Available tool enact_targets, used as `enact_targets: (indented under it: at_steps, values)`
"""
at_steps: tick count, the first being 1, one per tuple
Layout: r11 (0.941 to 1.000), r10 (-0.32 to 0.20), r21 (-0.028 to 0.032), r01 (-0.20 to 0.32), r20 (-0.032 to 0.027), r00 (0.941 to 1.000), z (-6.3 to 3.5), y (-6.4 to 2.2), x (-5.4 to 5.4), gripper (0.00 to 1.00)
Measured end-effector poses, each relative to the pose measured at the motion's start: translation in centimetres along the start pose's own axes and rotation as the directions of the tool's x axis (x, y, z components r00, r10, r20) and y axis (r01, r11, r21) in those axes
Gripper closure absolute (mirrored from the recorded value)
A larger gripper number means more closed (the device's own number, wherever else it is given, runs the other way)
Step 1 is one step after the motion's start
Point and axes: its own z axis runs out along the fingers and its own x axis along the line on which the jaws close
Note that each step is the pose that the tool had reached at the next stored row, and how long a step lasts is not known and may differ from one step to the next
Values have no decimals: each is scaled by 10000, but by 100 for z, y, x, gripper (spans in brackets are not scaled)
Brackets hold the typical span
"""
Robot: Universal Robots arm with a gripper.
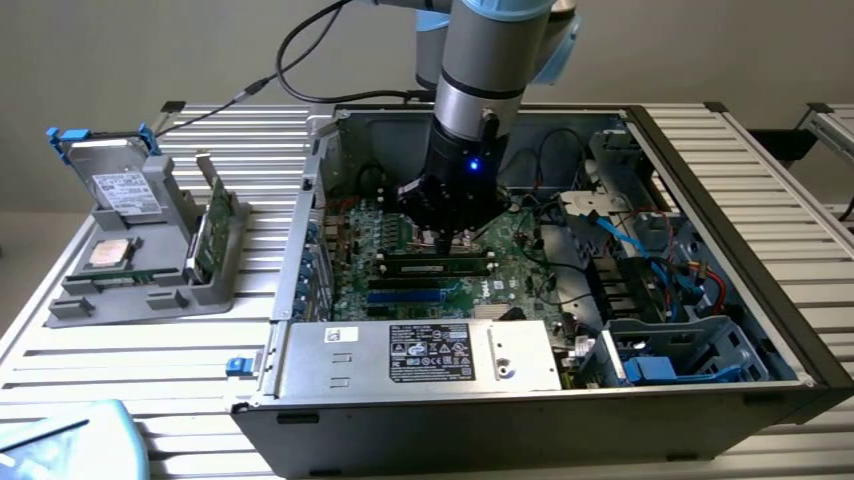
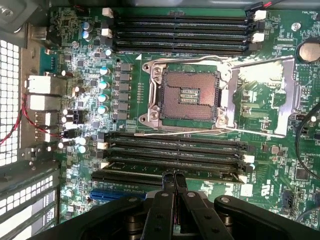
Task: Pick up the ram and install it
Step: 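Press down the ram until it locks into place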
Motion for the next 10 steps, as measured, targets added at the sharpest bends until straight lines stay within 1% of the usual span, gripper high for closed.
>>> enact_targets:
  at_steps: [5,10]
  values:
    - [9995,321,70,-321,0,9995,-4,-1,1,89]
    - [9987,500,81,-500,3,9987,-30,1,20,89]
